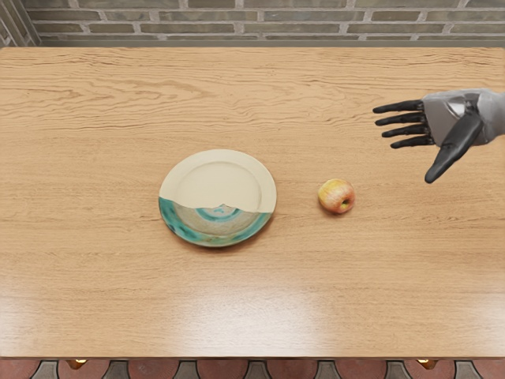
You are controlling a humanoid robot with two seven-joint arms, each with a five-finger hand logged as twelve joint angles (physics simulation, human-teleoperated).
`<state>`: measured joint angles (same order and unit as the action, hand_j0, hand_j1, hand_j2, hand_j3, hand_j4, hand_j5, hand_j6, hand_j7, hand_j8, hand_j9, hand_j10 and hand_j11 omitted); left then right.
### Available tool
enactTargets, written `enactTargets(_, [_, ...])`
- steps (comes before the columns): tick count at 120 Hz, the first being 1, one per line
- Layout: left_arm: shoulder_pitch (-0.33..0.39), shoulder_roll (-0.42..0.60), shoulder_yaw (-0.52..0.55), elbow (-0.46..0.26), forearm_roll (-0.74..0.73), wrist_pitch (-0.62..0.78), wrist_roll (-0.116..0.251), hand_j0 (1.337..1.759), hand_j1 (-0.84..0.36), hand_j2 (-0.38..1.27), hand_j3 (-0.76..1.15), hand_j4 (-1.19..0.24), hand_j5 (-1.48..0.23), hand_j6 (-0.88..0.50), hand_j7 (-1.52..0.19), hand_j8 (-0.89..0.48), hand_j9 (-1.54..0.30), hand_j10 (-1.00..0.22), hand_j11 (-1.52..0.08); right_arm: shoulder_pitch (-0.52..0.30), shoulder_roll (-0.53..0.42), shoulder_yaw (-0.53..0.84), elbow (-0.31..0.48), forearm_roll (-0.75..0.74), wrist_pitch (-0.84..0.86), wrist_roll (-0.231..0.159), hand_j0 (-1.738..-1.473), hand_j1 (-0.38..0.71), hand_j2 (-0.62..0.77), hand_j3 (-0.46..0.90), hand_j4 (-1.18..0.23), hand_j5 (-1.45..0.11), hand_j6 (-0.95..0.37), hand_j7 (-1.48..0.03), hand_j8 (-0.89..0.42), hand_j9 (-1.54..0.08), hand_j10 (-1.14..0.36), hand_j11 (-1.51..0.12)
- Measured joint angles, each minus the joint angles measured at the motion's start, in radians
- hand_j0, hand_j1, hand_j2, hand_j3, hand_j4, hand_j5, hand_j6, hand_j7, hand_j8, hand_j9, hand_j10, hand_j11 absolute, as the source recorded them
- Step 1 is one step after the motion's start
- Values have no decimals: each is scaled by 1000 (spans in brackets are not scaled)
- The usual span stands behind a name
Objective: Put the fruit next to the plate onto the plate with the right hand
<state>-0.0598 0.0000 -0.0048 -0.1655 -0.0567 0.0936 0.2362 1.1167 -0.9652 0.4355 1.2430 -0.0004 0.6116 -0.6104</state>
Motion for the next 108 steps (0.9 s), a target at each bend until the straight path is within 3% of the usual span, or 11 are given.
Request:
enactTargets(17, [0, 0, 0, 0, 0, 0, 0, 1658, 342, 1, 0, -6, -7, -6, -7, -6, -7, -6, -7, 8, 28, 0, 7, -57, -7, 0, -1658, -349, -1, 0, -1, 0, -1, 0, -1, 0, -1, 0])
enactTargets(26, [0, 0, 0, 0, 0, 0, 0, 1658, 343, 1, 0, -6, -7, -6, -7, -6, -7, -6, -7, 34, 73, 4, 33, -281, -56, 0, -1658, -349, -1, 0, -1, 0, -1, 0, -1, 0, -1, 0])
enactTargets(38, [0, 0, 0, 0, 0, 0, 0, 1658, 343, 1, 0, -6, -7, -6, -7, -6, -7, -6, -7, 59, 140, 13, 181, -595, -184, 0, -1658, -348, 0, 0, -3, -2, -3, -1, -3, -1, -2, -1])
enactTargets(55, [0, 0, 0, 0, 0, 0, 0, 1658, 343, 1, 0, -6, -7, -6, -7, -6, -7, -6, -7, 11, 245, 6, 270, -895, -375, 0, -1658, -345, -1, 0, -6, -5, -7, -5, -6, -5, -6, -5])
enactTargets(81, [0, 0, 0, 0, 0, 0, 0, 1658, 343, 1, 0, -6, -7, -6, -7, -6, -7, -6, -7, -147, 349, 6, 298, -1002, -575, 0, -1658, -348, 1, 0, -5, -3, -6, -3, -5, -3, -4, -3])
enactTargets(108, [0, 0, 0, 0, 0, 0, 0, 1658, 343, 1, 0, -6, -7, -6, -7, -6, -7, -6, -7, -271, 372, 17, 321, -1016, -731, 0, -1658, -348, 1, 0, -4, -2, -6, -2, -5, -2, -4, -2])
